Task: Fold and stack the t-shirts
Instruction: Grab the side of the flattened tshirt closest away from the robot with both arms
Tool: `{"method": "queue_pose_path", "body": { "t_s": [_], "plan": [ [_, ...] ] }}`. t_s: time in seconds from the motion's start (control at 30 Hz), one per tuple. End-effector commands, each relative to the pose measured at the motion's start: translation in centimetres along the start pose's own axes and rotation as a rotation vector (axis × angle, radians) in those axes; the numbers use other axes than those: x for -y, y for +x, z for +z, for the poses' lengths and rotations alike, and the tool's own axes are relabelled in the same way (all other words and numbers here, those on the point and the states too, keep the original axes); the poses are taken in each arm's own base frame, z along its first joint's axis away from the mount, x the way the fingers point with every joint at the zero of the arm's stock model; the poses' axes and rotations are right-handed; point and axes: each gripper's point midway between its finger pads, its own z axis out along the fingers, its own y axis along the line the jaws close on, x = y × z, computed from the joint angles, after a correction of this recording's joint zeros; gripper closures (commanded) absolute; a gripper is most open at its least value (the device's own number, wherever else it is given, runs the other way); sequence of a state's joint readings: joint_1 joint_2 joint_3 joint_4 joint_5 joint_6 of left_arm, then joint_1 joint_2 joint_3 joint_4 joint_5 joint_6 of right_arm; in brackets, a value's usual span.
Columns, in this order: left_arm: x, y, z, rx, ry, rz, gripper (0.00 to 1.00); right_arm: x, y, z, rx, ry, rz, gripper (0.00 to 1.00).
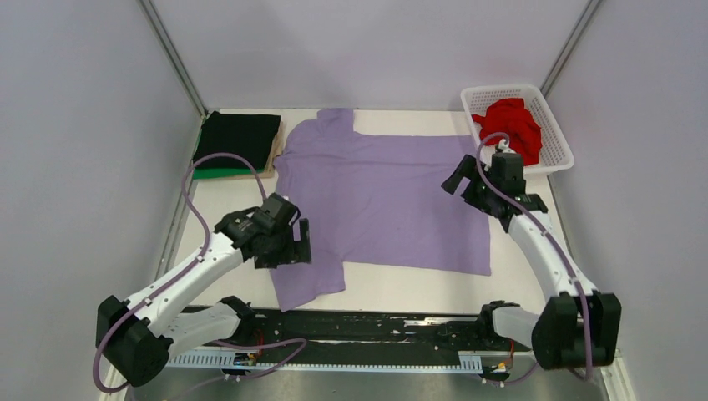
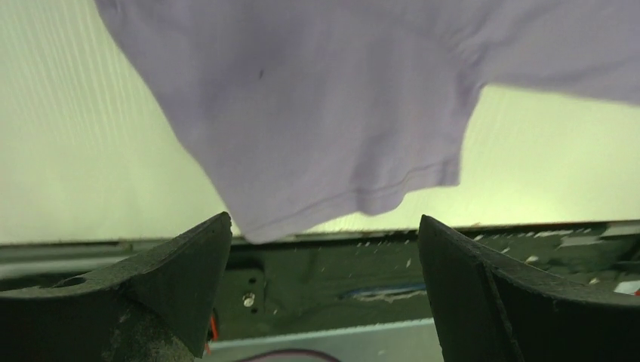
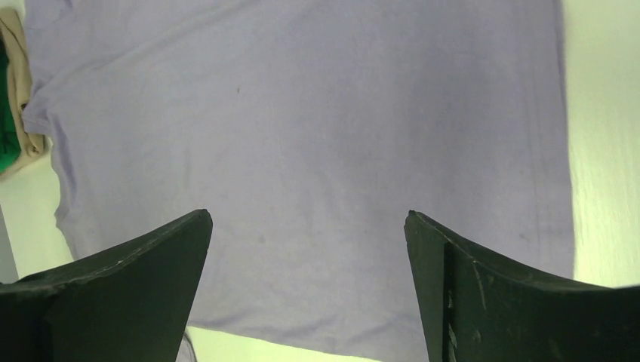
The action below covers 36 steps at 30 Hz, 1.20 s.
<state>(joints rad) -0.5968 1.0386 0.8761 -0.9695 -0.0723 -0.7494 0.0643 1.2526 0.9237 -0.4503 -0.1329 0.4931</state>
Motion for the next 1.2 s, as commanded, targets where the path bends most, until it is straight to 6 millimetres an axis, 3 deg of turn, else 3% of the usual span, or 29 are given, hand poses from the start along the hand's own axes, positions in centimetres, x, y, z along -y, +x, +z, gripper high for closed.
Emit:
{"method": "queue_pose_path", "body": {
  "t_s": [0.0, 0.2, 0.4, 0.53, 0.73, 1.0, 1.07, 1.17],
  "plan": [
    [-1.8, 6.4, 0.7, -0.180, -0.085, -0.032, 0.00, 1.9, 0.4, -2.8, 0.138, 0.063, 0.124, 0.00],
    [-2.6, 9.4, 1.5, -0.273, -0.164, 0.051, 0.02, 4.1, 1.1, -5.0, 0.252, 0.107, 0.126, 0.00],
    [-3.3, 11.6, 3.5, -0.318, -0.159, 0.026, 0.22, 5.2, 1.9, -5.1, 0.247, 0.143, 0.102, 0.00],
    [-3.9, 11.3, 4.6, -0.270, -0.190, -0.018, 0.32, 5.2, 2.5, -4.7, 0.216, 0.139, 0.098, 0.00],
    [-4.0, 10.2, 5.3, -0.204, -0.214, -0.041, 0.39, 5.3, 2.8, -4.3, 0.195, 0.147, 0.099, 0.00],
    [-3.2, 9.6, 5.9, -0.200, -0.225, -0.063, 0.40, 5.2, 2.3, -4.7, 0.213, 0.151, 0.095, 0.00],
    [-2.1, 9.9, 7.0, -0.216, -0.179, -0.072, 0.40, 5.3, 2.3, -4.7, 0.214, 0.155, 0.094, 0.00],
    [-2.1, 11.1, 8.2, -0.264, -0.182, -0.081, 0.42, 5.4, 2.4, -4.6, 0.211, 0.157, 0.093, 0.00]
  ]
}}
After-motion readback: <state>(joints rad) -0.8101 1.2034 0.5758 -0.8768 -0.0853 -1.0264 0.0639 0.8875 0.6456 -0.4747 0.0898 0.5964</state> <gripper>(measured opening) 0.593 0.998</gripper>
